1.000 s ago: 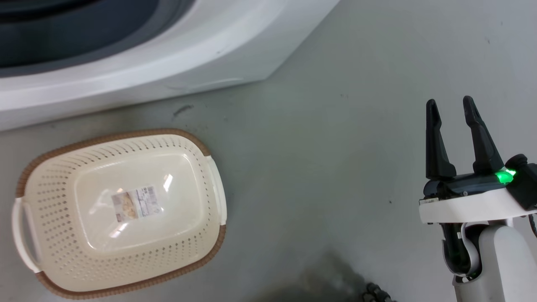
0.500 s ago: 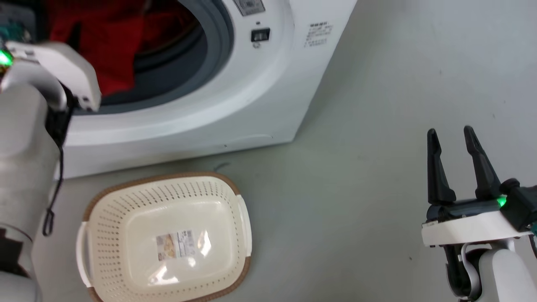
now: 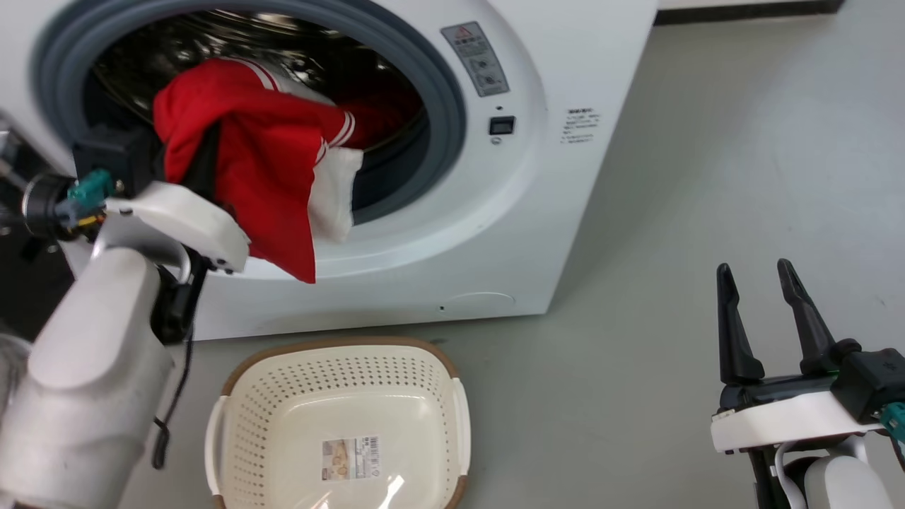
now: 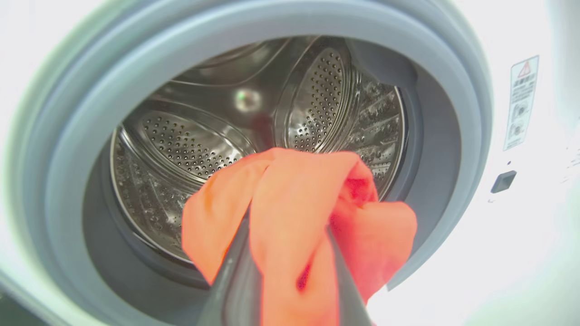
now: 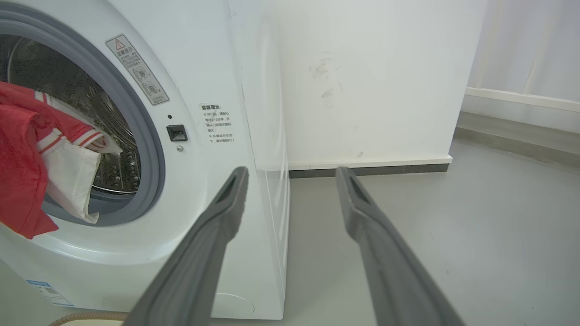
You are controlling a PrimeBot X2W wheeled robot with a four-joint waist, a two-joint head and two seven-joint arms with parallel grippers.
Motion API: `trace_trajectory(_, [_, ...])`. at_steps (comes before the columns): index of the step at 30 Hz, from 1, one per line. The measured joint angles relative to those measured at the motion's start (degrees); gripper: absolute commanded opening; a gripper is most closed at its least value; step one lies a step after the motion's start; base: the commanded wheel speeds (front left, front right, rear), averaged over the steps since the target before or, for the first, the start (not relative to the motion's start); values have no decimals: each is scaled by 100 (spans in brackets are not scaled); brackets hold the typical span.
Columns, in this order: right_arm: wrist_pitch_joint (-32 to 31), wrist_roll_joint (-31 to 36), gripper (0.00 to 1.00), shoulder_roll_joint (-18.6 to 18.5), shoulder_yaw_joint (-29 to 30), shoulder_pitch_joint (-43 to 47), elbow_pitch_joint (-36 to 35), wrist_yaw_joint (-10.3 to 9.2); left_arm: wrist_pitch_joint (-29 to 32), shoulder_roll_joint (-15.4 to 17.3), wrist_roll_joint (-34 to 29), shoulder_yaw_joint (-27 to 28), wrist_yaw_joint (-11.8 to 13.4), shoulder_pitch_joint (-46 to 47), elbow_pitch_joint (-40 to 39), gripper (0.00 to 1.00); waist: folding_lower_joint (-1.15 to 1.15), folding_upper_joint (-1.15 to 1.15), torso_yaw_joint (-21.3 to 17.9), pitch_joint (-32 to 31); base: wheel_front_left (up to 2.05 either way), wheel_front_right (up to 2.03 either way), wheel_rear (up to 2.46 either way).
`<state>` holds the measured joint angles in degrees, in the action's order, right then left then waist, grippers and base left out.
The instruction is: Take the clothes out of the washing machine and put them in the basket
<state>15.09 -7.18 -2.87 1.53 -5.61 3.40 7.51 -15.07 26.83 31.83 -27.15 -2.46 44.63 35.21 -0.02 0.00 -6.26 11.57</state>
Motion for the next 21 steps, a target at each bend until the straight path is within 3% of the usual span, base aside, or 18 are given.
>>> trace_trajectory(8, [-1,65,100,-1,51,135,20,0,0,-244,-124,399,159,-1098,-1280,0,1,0,408,-265,0,0,0])
trace_trajectory(13, [-1,75,100,-1,30,194,59,0,0,-312,-88,359,169,-2041,-1675,0,1,0,577,-337,0,0,0])
trace_trajectory(21, [-1,169,100,-1,38,184,8,0,20,-415,7,137,92,-2707,-1215,0,1,0,606,-61,0,0,0])
